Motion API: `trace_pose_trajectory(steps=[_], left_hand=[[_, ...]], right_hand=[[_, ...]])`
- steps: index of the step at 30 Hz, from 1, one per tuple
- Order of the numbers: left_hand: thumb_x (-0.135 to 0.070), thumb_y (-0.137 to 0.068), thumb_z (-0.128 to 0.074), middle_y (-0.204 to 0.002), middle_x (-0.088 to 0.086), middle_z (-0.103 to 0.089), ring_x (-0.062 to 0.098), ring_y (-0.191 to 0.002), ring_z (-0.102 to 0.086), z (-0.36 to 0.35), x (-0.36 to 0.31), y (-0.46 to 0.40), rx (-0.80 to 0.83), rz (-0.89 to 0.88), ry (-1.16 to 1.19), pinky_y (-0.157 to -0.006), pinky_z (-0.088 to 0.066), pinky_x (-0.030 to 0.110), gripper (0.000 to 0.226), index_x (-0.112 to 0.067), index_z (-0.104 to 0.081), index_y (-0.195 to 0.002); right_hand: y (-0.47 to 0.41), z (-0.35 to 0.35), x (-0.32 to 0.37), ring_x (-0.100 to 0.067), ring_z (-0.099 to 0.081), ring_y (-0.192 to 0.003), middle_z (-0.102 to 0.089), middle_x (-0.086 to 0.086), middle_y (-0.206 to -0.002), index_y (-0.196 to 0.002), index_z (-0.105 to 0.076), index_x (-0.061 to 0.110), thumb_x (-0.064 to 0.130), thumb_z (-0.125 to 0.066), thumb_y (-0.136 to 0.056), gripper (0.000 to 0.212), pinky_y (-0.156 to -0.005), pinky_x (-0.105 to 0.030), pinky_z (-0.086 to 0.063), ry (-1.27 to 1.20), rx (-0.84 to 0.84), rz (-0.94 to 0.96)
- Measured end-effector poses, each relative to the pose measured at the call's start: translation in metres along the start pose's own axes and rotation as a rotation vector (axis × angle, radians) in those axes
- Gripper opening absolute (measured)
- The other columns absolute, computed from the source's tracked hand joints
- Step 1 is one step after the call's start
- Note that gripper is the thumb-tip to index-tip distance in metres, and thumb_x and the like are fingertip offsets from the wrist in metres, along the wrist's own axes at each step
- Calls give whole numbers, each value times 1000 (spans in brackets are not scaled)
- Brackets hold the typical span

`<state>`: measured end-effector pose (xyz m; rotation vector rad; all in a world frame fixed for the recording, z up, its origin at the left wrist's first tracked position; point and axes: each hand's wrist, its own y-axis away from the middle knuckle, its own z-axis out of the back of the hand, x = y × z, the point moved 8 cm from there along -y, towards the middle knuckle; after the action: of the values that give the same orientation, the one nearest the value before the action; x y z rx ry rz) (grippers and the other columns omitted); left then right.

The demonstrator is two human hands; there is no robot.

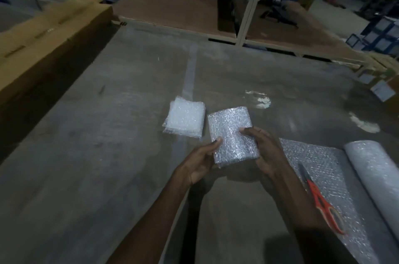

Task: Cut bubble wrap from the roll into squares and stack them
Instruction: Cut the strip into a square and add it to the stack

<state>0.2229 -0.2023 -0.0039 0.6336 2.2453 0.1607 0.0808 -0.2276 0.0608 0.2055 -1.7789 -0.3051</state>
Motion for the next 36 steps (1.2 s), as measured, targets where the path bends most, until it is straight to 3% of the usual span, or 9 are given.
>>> trace_pose_trajectory(steps=[2, 4, 7, 11, 17, 23, 28, 32, 36], left_hand=[[-20, -85, -79, -126, 17, -67, 29, -116, -64, 22, -15, -11, -81, -44, -57, -108, -46, 45, 44, -1, -66, -123], [-11, -83, -79, -108, 13, -73, 18, -94, -69, 44, -36, -15, -188, -87, -104, -89, -56, 30, 39, 2, -67, -117], [-5, -80, -80, -97, 9, -75, 14, -83, -70, 67, -71, -20, -265, -132, -177, -76, -57, 21, 35, 2, -68, -112], [-8, -75, -85, -90, 6, -76, 12, -77, -69, 98, -111, -30, -352, -167, -270, -66, -54, 22, 30, -3, -73, -102], [-3, -76, -84, -74, 8, -69, 14, -64, -59, 134, -160, -48, -475, -254, -412, -53, -48, 18, 14, -4, -72, -81], [-5, -71, -88, -81, 18, -73, 24, -70, -63, 160, -178, -65, -587, -291, -595, -72, -55, 37, 20, 2, -73, -82], [-25, -64, -93, -75, 0, -75, 18, -75, -72, 170, -181, -68, -675, -332, -872, -77, -59, 36, 22, -22, -72, -69], [-29, -73, -88, -81, -2, -73, 15, -80, -70, 170, -179, -67, -719, -346, -1087, -73, -51, 24, 22, -19, -76, -88], [-34, -85, -77, -100, 4, -72, 11, -81, -61, 160, -182, -60, -724, -508, -1259, -72, -44, 24, 31, -13, -72, -107]], right_hand=[[-11, -9, 0, -42, -67, -96, -72, -27, -106, -107, -67, -6, 5, -75, -80, 30, -94, -58, -52, -5, -18, -2], [-24, -16, -1, -45, -68, -101, -71, -29, -112, -117, -64, -12, 5, -75, -81, 41, -92, -56, -55, 20, -21, 6], [-45, -29, -5, -39, -70, -94, -74, -26, -103, -102, -70, -4, 1, -73, -84, 19, -83, -45, -60, 64, -35, 16], [-74, -50, -18, -45, -69, -103, -73, -28, -108, -109, -69, -10, 3, -77, -84, 30, -97, -57, -53, 96, -45, -15], [-118, -81, -32, -26, -73, -80, -76, -18, -94, -95, -69, 0, 1, -78, -83, 15, -72, -35, -62, 127, -61, -42], [-141, -85, -46, -26, -73, -78, -77, -18, -93, -102, -70, -5, 2, -82, -79, 27, -73, -39, -60, 183, -164, -63], [-152, -85, -51, -23, -69, -72, -75, -15, -85, -93, -70, -3, 3, -85, -77, 23, -72, -40, -58, 333, -224, -12], [-158, -84, -61, -27, -71, -73, -77, -15, -83, -81, -72, 8, 11, -91, -70, 22, -79, -61, -60, 428, -242, 5], [-151, -83, -39, -19, -73, -81, -76, 5, -85, -89, -71, 21, 41, -87, -69, 32, -80, -49, -61, 644, -333, 206]])
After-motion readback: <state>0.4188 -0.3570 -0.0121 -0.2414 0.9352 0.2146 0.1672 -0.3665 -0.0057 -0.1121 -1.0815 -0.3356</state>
